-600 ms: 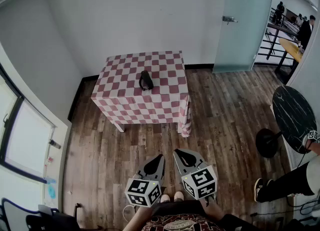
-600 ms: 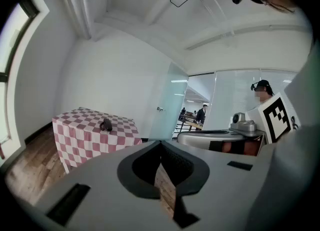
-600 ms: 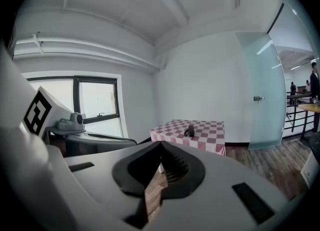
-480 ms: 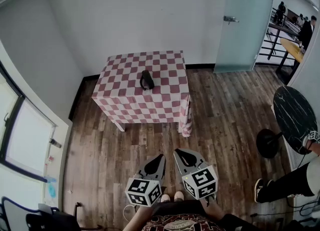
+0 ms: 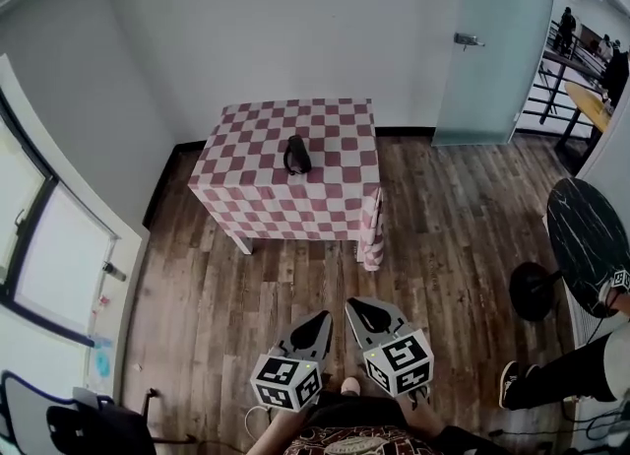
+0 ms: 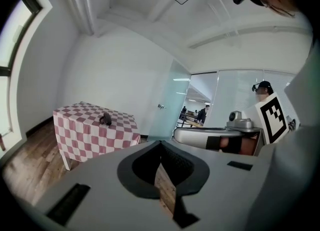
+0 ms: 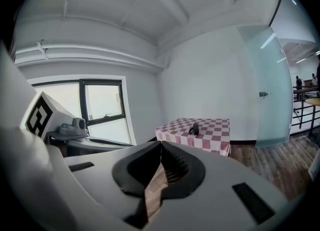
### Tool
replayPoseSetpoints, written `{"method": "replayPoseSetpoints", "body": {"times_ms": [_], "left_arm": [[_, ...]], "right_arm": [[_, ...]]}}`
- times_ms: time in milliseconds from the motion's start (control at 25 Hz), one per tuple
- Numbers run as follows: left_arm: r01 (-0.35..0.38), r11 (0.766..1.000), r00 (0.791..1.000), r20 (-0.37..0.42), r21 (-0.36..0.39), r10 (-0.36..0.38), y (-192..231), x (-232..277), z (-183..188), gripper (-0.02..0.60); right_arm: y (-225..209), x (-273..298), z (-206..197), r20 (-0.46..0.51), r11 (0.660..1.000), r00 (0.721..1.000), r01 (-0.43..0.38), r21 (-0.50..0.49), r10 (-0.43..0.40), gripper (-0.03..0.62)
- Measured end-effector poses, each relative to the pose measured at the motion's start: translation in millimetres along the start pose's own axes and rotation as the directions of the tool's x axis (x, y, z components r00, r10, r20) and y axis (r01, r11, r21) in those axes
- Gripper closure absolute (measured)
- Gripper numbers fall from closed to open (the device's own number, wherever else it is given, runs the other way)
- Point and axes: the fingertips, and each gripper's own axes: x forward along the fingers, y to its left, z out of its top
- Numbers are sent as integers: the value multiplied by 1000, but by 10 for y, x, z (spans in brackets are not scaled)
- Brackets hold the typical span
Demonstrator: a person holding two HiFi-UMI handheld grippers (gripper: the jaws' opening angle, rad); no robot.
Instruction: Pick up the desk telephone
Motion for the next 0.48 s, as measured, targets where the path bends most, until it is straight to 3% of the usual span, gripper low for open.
{"method": "replayPoseSetpoints", "body": {"times_ms": [280,480], "left_arm": [[-49,999,999,21,-10,49,125,25,17,574],[-38,999,999,22,-15,38,261,160,77,574]], "right_arm": [[-40,55,-83,-11,1000,1000,-24,12,24,576],[-114,228,-49,-12,999,1000,-27,22,27,576]]}}
